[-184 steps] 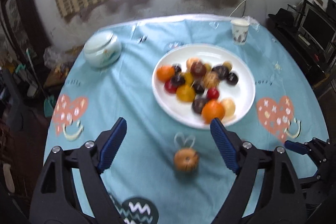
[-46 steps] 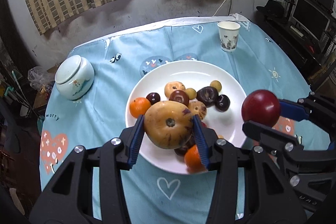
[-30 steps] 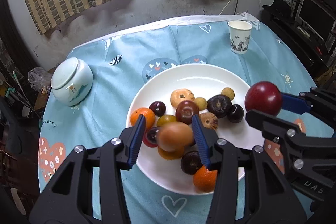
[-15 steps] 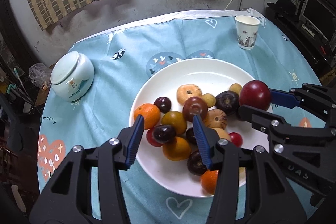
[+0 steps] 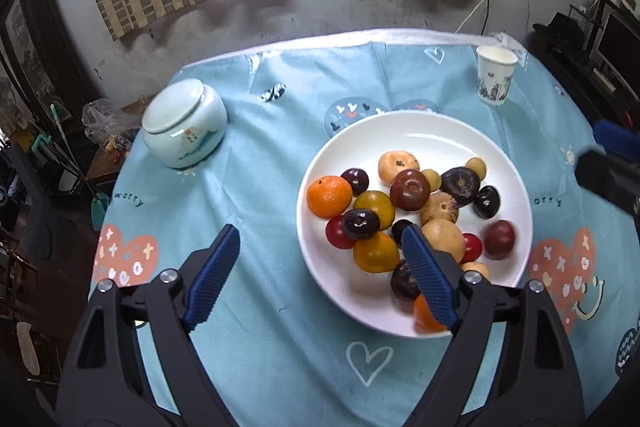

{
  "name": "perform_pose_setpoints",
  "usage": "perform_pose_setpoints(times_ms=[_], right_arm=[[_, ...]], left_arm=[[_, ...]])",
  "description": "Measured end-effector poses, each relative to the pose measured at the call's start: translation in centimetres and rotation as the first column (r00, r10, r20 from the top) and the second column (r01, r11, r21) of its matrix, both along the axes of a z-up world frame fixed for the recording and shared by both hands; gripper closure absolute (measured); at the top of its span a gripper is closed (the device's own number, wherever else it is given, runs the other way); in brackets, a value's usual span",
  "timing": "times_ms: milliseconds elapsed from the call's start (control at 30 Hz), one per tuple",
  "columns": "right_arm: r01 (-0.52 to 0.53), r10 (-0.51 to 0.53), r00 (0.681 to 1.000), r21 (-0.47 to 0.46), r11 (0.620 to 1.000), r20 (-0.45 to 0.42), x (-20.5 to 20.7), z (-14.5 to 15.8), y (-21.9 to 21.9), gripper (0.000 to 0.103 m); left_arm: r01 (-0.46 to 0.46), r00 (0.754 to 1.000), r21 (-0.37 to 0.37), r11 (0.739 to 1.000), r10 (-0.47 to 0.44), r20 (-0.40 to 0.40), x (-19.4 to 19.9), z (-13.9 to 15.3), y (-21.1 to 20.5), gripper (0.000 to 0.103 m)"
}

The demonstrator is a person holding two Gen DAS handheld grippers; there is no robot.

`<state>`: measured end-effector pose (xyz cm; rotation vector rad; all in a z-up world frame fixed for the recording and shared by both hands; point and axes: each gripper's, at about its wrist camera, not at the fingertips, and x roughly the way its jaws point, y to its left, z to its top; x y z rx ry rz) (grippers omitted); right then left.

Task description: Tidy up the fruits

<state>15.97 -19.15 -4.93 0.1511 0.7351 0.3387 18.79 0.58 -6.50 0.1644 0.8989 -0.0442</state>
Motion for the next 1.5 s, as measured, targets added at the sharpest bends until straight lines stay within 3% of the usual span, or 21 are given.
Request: perform_pose_setpoints(times_ms=[100,233,267,367,567,767,867,1033,1500], right_arm=[[0.089,-0.088,0.996,0.030,0.996,-0.026,-3.4,-1.9,-2.5,0.008],[0.214,-0.188,0.955,0.094,0.972,-0.228,-7.8,-7.1,-5.6,0.008],[0.222,-0.194,0.951,0.095,0.970,-0.240,-8.7,-7.4,-5.7,0.008],[0.202,-0.188,0.963,0.054,0.978,-0.193,-11.1,-6.3,-4.8,0.008],[0.076,-0.076,0.997,-0.006,0.997,-0.002,-14.2,-1.0,-0.8,0.008],[-0.018,0.023,0.996,-0.058,0.998,0.081,-16.4,1.4,2.3,0.008],[-0.023,0.028,0.996,-0.067,0.997,0.086,-16.9,1.5,2.6,0.008],[-0.023,0.027,0.997,-0.065,0.998,0.067,-17.3,1.1,2.6,0.008],[-0.034,0.038,0.998,-0.073,0.997,0.051,-17.7,0.4,2.8,0.008]], left_arm=[[0.002,0.999,-0.024,1.000,-0.001,0.053,-2.0,2.1,0.1,0.011],[0.014,0.993,-0.059,0.998,-0.007,0.118,-4.7,4.7,-0.4,0.004],[0.023,0.992,-0.066,0.998,-0.014,0.129,-5.4,5.2,-0.6,0.004],[0.056,0.987,-0.072,0.996,-0.044,0.155,-7.4,6.6,-1.6,0.003],[0.142,0.975,-0.101,0.985,-0.121,0.187,-11.1,9.1,-3.0,0.003],[0.181,0.964,-0.132,0.975,-0.150,0.218,-14.1,10.4,-2.8,0.003],[0.129,0.955,-0.126,0.984,-0.089,0.283,-15.6,11.2,-2.1,0.003],[0.047,0.956,-0.135,0.990,-0.005,0.292,-15.8,11.8,-1.1,0.003],[0.001,0.947,-0.124,0.992,0.039,0.320,-16.3,12.5,-0.3,0.003]])
